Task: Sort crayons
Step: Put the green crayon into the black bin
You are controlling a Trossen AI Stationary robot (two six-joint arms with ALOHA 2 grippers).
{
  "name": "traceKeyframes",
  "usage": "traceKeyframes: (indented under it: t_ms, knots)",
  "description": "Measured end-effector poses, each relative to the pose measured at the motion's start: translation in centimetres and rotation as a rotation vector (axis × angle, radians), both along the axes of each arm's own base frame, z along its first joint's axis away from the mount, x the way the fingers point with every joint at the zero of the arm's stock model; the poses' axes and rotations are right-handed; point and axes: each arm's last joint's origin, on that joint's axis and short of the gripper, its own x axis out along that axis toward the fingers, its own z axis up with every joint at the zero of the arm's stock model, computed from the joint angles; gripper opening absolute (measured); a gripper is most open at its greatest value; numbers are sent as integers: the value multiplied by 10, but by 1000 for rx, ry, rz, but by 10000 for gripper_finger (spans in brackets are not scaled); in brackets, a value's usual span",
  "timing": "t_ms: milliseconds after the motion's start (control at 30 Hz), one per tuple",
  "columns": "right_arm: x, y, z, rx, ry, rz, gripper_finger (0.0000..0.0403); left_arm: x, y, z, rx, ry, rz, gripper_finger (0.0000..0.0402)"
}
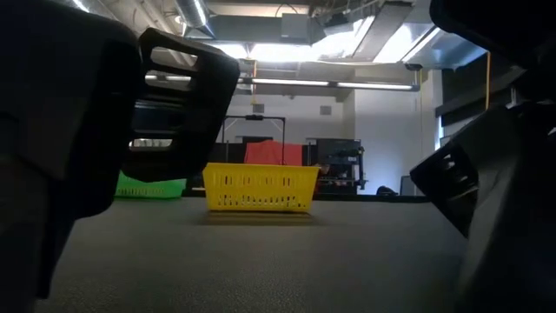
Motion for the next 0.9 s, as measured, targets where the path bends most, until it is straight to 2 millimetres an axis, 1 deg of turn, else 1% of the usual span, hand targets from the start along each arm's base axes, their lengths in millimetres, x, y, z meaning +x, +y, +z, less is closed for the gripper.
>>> traceKeyframes:
  t_ms: [367, 500, 667, 900]
  knots:
    - [-2, 2, 0, 43, 42, 73, 143, 0, 0, 0, -1, 1, -4, 114]
    - [-3, 11, 5, 92, 23, 92, 143, 0, 0, 0, 1, 0, -2, 114]
    - [-6, 23, 11, 52, -7, 141, 143, 0, 0, 0, 1, -2, 0, 114]
    - [-6, 20, 7, -45, 3, 40, 143, 0, 1, 0, 2, -3, 1, 114]
